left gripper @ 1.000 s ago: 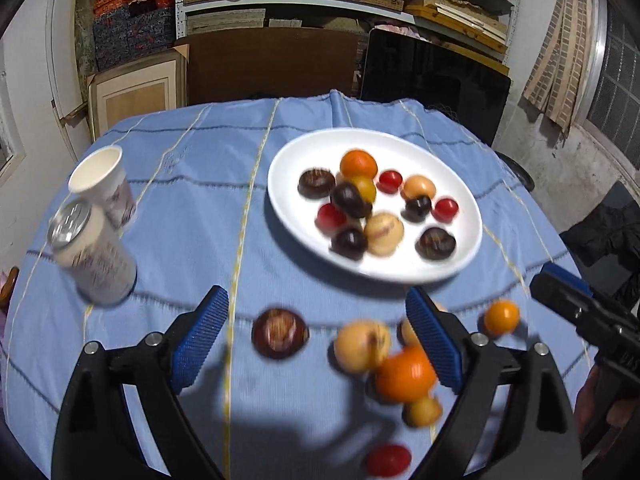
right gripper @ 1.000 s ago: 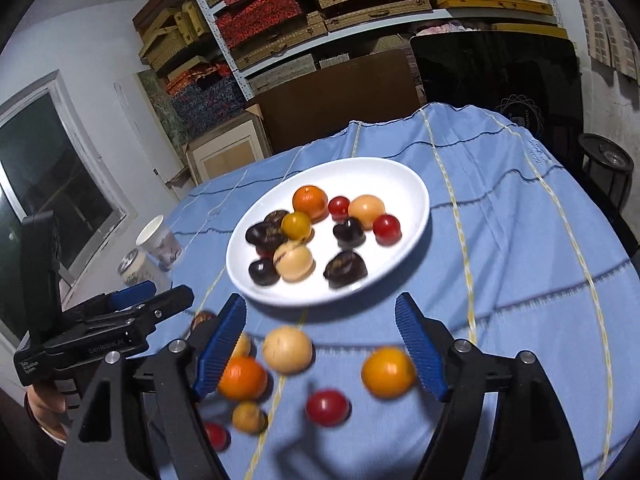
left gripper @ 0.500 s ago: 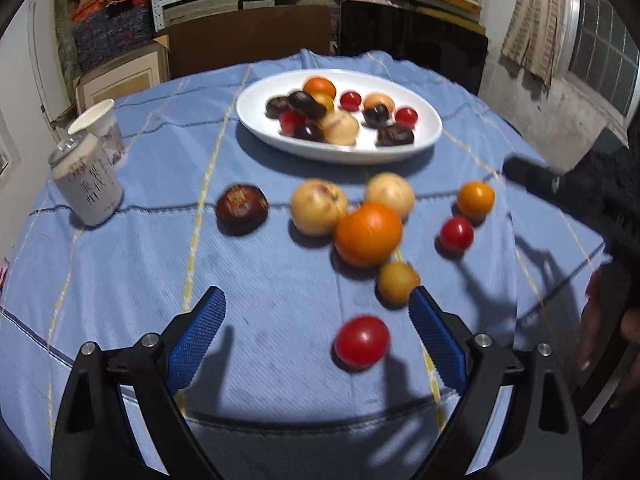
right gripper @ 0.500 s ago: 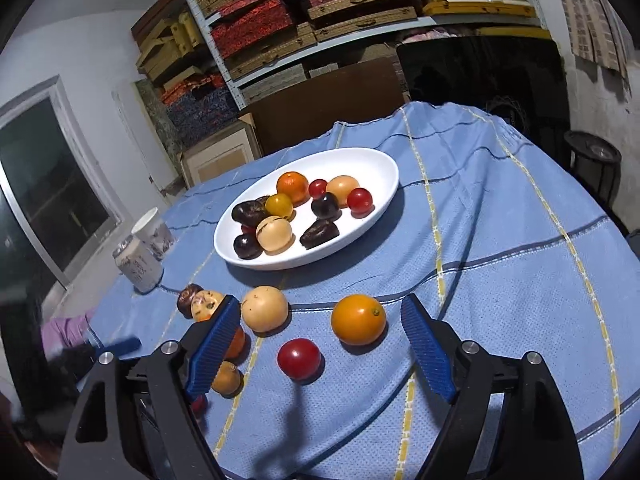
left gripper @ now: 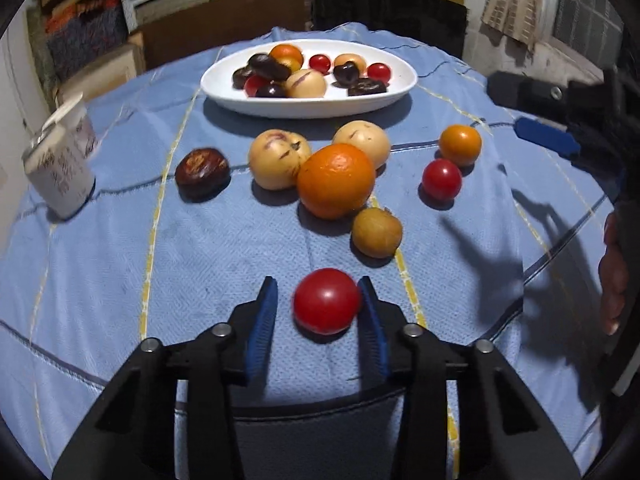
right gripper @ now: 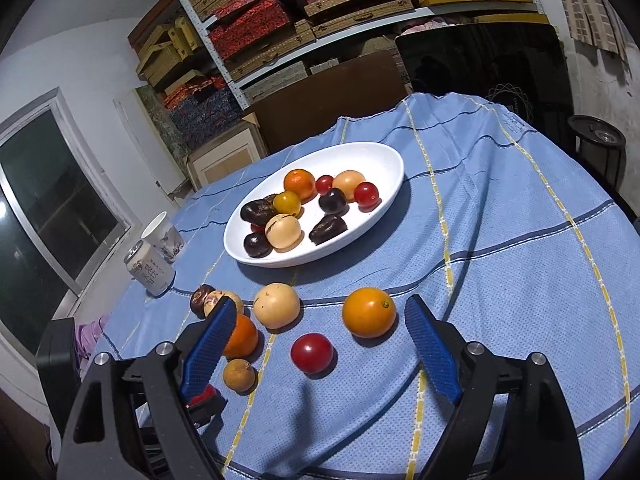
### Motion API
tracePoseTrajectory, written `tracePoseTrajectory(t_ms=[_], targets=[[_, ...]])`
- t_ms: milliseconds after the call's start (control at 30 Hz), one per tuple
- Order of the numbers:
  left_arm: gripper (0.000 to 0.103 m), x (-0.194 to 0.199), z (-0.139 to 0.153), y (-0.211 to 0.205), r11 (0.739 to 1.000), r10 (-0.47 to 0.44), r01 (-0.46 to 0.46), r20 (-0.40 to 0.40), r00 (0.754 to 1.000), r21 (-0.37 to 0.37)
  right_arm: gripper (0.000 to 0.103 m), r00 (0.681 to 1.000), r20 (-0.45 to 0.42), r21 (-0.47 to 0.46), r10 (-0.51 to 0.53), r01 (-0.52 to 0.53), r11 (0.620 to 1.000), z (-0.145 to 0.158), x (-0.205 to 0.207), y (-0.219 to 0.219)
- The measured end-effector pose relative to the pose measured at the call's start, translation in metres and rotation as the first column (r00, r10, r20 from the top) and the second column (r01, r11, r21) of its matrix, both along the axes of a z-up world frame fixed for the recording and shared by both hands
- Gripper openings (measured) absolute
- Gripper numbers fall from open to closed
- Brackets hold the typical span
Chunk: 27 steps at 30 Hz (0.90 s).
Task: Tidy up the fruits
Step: 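Grasp a red cherry tomato with the left tool while the right tool grasps another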
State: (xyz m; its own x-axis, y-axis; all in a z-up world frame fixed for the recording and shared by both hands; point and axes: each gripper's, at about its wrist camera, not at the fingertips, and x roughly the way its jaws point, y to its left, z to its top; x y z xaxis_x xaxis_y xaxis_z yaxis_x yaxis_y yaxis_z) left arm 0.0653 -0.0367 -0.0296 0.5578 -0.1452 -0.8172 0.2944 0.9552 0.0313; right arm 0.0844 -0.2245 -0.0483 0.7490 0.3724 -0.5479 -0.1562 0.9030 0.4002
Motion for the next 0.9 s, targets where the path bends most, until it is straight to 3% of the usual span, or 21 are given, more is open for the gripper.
tracePoseTrajectory(t_ms=[67, 200, 300, 433, 600, 700, 767, 900], targets=[[0.035, -0.001, 0.0, -0.001, 1.0, -0.001, 0.001, 0.006, 1.0, -0.009, 0.087, 0.997, -0.002, -0.007, 0.073, -0.073, 0.997, 0.0, -0.001, 0.011], [0.033, 0.0, 0.0, 0.001, 1.0, -0.007, 0.007, 0.009, 1.0, -0.03, 0.087, 0.987, 0.004, -0.133, 0.16, -0.158, 0.978, -0.001, -0.008, 0.037], [0.032, 0.002, 0.0, 0.004, 0.999, -0.006, 0.007, 0.005, 1.0, -0.049, 0.079, 0.976, -0.026, -0.196, 0.215, -0.216, 0.956, -0.007, -0.011, 0.05], [0.032, 0.003, 0.0, 0.006, 0.998, -0.008, 0.009, 0.006, 1.0, -0.06, 0.065, 0.98, -0.068, -0.225, 0.185, -0.195, 0.955, -0.016, -0.006, 0.05], [0.032, 0.004, 0.0, 0.008, 0.997, -0.009, 0.009, 0.002, 1.0, -0.079, 0.062, 0.984, -0.121, -0.246, 0.128, -0.155, 0.957, -0.033, 0.008, 0.047], [0.032, 0.004, -0.001, 0.008, 0.997, -0.01, 0.011, 0.004, 1.0, -0.08, 0.054, 0.981, -0.156, -0.232, 0.118, -0.153, 0.961, -0.041, 0.019, 0.048], [0.032, 0.004, 0.0, 0.008, 0.996, -0.011, 0.011, 0.002, 1.0, -0.083, 0.042, 0.982, -0.156, -0.254, 0.106, -0.144, 0.956, -0.041, 0.022, 0.052], [0.032, 0.005, -0.001, 0.008, 0.997, -0.015, 0.016, 0.003, 1.0, -0.077, 0.031, 0.982, -0.155, -0.249, 0.106, -0.143, 0.958, -0.041, 0.02, 0.052]])
